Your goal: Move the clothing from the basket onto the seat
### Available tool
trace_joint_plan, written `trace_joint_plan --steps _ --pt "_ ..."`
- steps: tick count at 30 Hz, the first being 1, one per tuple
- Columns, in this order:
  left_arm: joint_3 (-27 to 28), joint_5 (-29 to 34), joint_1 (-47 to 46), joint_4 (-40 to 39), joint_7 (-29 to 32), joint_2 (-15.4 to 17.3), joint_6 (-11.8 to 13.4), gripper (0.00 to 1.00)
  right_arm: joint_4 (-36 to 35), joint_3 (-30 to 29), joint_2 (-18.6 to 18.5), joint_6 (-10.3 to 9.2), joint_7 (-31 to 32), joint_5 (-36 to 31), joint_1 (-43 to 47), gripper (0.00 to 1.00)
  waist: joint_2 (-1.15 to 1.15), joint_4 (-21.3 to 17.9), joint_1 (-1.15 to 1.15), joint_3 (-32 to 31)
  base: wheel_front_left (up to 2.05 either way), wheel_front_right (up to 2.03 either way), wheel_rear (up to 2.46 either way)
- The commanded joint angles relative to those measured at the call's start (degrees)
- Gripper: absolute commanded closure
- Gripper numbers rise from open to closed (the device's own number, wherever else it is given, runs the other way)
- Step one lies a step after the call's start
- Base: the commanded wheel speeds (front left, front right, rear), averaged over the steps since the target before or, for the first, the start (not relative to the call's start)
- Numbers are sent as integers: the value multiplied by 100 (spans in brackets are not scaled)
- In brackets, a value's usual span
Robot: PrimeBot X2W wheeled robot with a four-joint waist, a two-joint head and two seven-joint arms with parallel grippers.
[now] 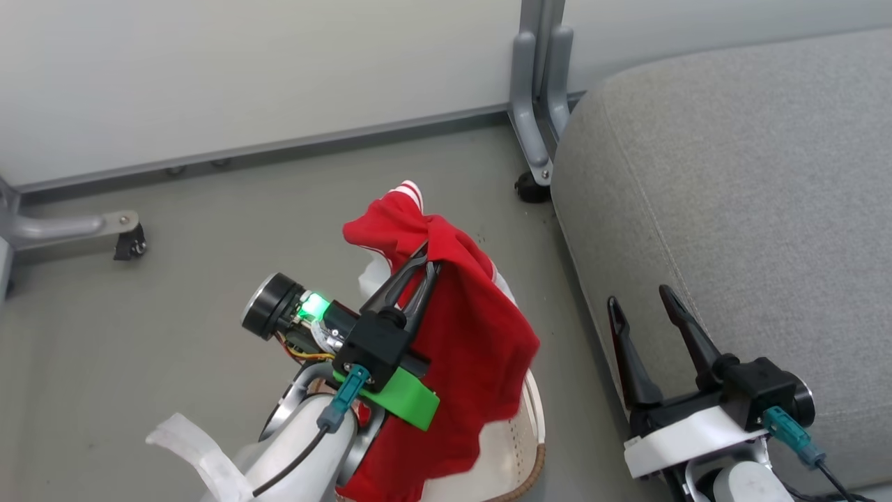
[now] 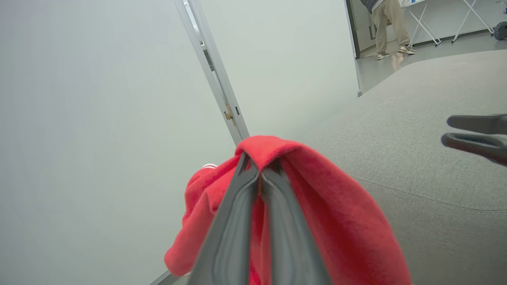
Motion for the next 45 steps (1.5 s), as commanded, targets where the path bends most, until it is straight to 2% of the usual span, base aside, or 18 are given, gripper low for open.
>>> trace_joint_plan --steps 1,4,14,19,24,25,26,27,44,45 --pt "28 77 -45 -66 -4 -31 -34 100 -4 43 -25 0 -19 -6 118 0 0 122 1 -250 0 0 0" --pt "11 155 -91 -168 -4 -100 -116 100 -86 219 -22 0 -19 104 90 0 0 166 1 -280 0 0 0" --pt "-180 252 -160 -244 -4 -309 -412 100 -236 1505 -229 0 -19 575 -139 0 0 299 1 -367 0 0 0" --pt "-285 267 -192 -307 -4 -436 -525 100 44 1634 -266 0 -19 689 -203 0 0 360 1 -411 0 0 0" --pt "-361 338 -237 -346 -4 -468 -538 100 289 1427 -182 0 -19 712 -77 0 0 407 1 -460 0 0 0" --pt "-370 338 -245 -352 -4 -478 -536 100 317 1398 -170 0 -19 697 -55 46 0 413 1 -467 0 0 0" --pt "-376 337 -247 -355 -4 -486 -534 100 325 1380 -162 0 -19 689 -45 76 0 416 1 -474 0 0 0" --pt "-382 338 -246 -355 -4 -490 -540 100 381 1411 -155 0 -19 671 -18 100 0 417 1 -483 0 0 0" --pt "-182 119 96 151 -2 -489 -479 100 487 1668 -218 0 -19 692 -105 100 0 326 1 -417 0 0 0" --pt "-171 112 111 195 -2 -486 -475 88 483 1660 -220 0 -19 700 -112 100 0 324 1 -410 0 0 0"
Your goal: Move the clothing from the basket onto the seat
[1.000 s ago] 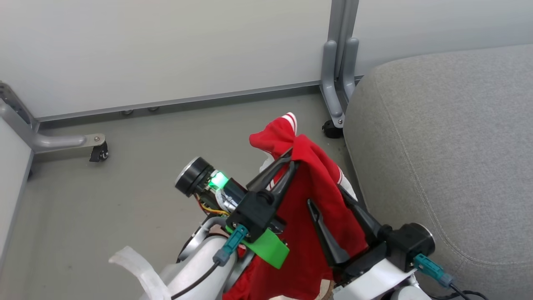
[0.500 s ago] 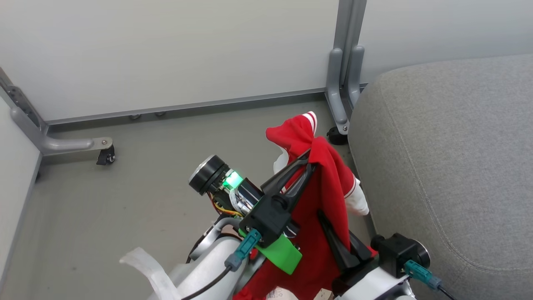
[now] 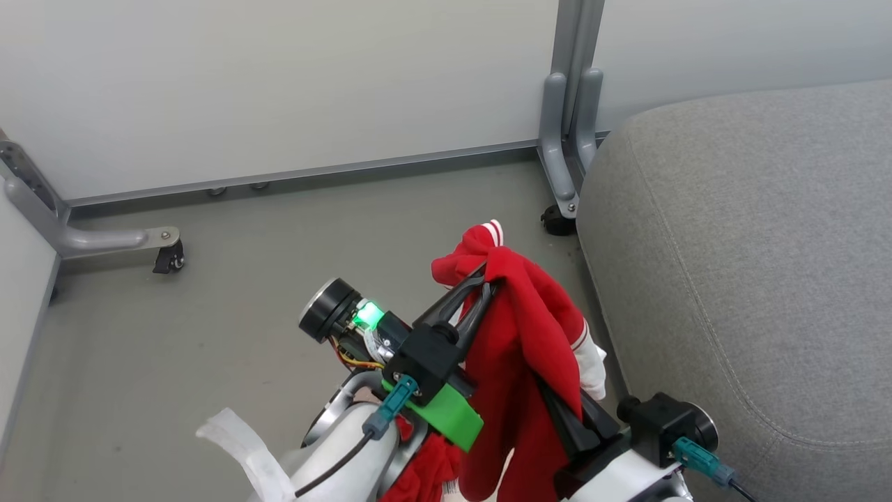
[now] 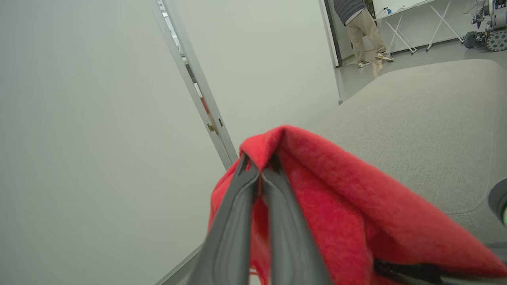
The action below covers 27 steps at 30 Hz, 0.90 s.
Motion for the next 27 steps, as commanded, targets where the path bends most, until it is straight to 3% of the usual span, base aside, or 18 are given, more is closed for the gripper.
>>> trace_joint_plan --steps 1,2,27 --pt "22 -65 120 109 3 19 24 47 -18 -9 -29 1 -19 37 -49 100 0 -6 0 14 0 0 0" --pt "30 -74 127 164 2 18 18 0 -24 -29 -23 1 -19 48 -50 100 0 -9 0 19 0 0 0" --pt "300 -334 230 651 3 -55 15 0 -75 -294 68 1 -19 160 -112 100 0 -6 0 149 0 0 0"
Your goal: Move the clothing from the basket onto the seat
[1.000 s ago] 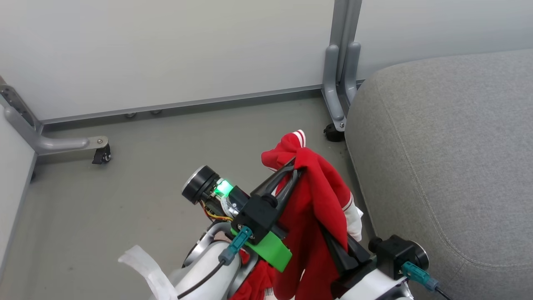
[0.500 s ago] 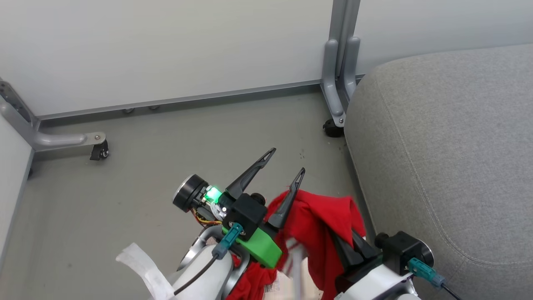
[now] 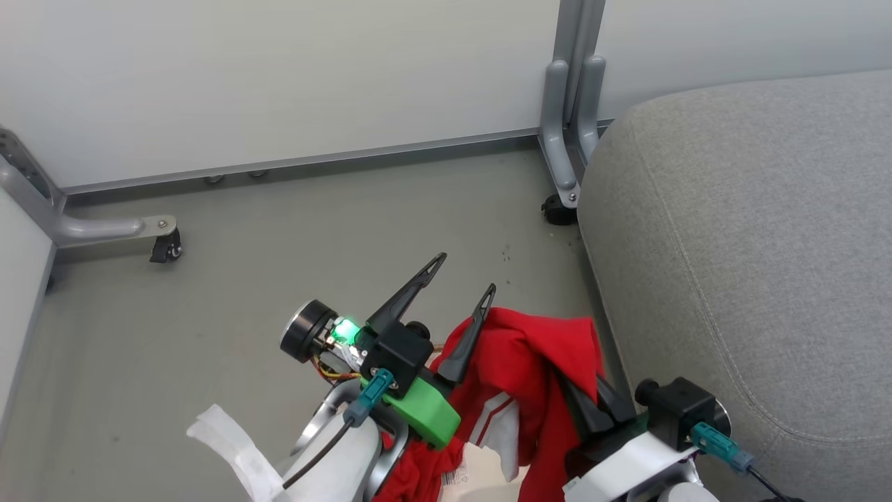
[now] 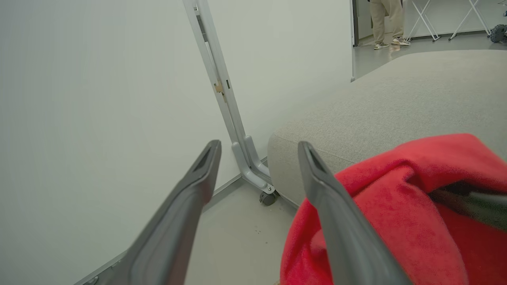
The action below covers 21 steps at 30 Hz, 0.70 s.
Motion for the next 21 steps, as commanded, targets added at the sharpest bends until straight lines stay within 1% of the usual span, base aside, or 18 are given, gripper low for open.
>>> trace_joint_plan --steps 1,5,8,12,17,19,21 --pt "49 -70 116 37 5 -11 7 0 -43 -51 15 1 -19 22 -62 100 0 -40 0 18 0 0 0" --pt "148 -205 227 46 5 21 -35 0 -81 -130 16 1 -19 -22 -133 100 0 -226 0 76 0 0 0" --pt "297 -318 336 -34 4 71 -58 0 -184 -232 16 1 -20 -90 -219 100 0 -479 0 187 0 0 0" --pt "555 -475 582 -214 5 165 -44 0 -393 -401 22 1 -19 -168 -310 100 0 -904 0 385 0 0 0" --pt "798 -389 879 -489 5 354 21 0 -684 -611 53 1 -19 -275 -341 100 0 -1493 0 658 0 0 0" --pt "847 -337 998 -692 4 398 -19 0 -807 -726 60 1 -19 -308 -265 100 0 -1689 0 746 0 0 0" --pt "852 -255 1129 -906 4 455 -115 0 -913 -880 70 1 -19 -319 -124 100 0 -1858 0 808 0 0 0"
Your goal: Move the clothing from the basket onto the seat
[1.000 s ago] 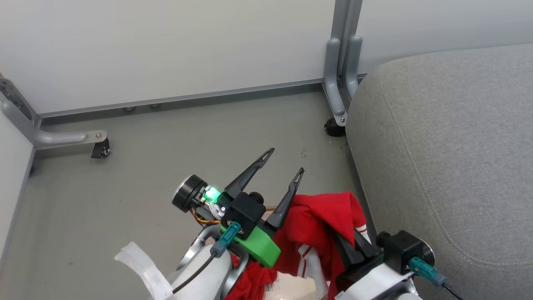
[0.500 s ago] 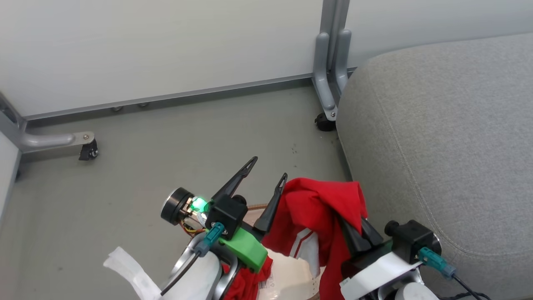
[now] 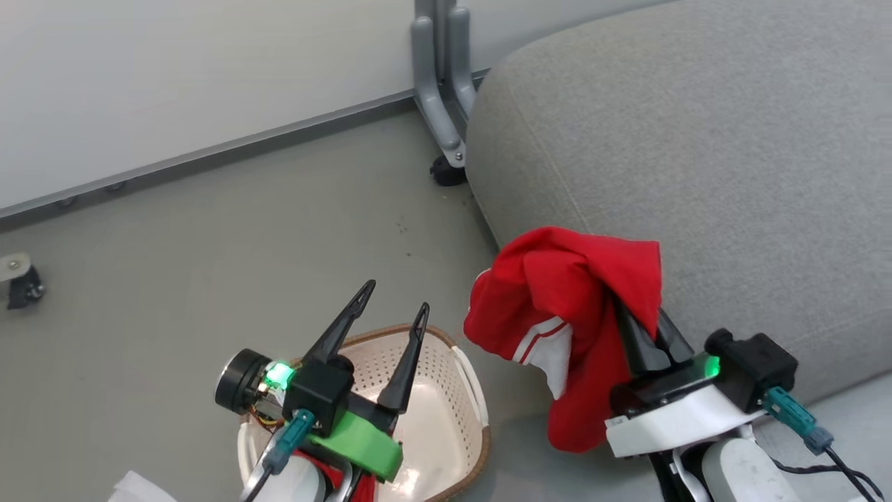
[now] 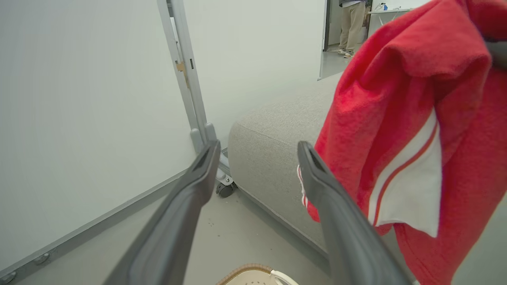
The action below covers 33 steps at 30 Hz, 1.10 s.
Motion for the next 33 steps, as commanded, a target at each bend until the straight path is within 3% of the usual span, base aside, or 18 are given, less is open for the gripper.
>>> trace_joint_plan --steps 1,6,15,21,28,33 --pt "-13 103 165 -134 5 90 -79 0 -88 -124 20 1 -19 -30 154 100 0 -595 0 370 0 0 0" --pt "110 236 549 -549 5 61 -126 0 -353 -534 48 1 -19 -55 487 100 0 -915 0 518 0 0 0" --pt "125 436 670 -649 5 103 -285 0 -617 -979 60 1 -19 51 576 100 0 -1063 0 900 0 0 0" --pt "-3 536 242 -752 5 212 -379 0 -688 -1286 57 1 -19 80 -72 100 0 -908 0 1519 0 0 0" --pt "-732 520 -600 -824 4 619 -437 0 -784 -1965 60 1 -19 -40 -1533 100 0 -537 0 2800 0 0 0" --pt "-1575 224 -1298 -906 5 957 -439 0 -384 -2508 -292 1 -19 -212 -2703 100 0 -200 0 3567 0 0 0"
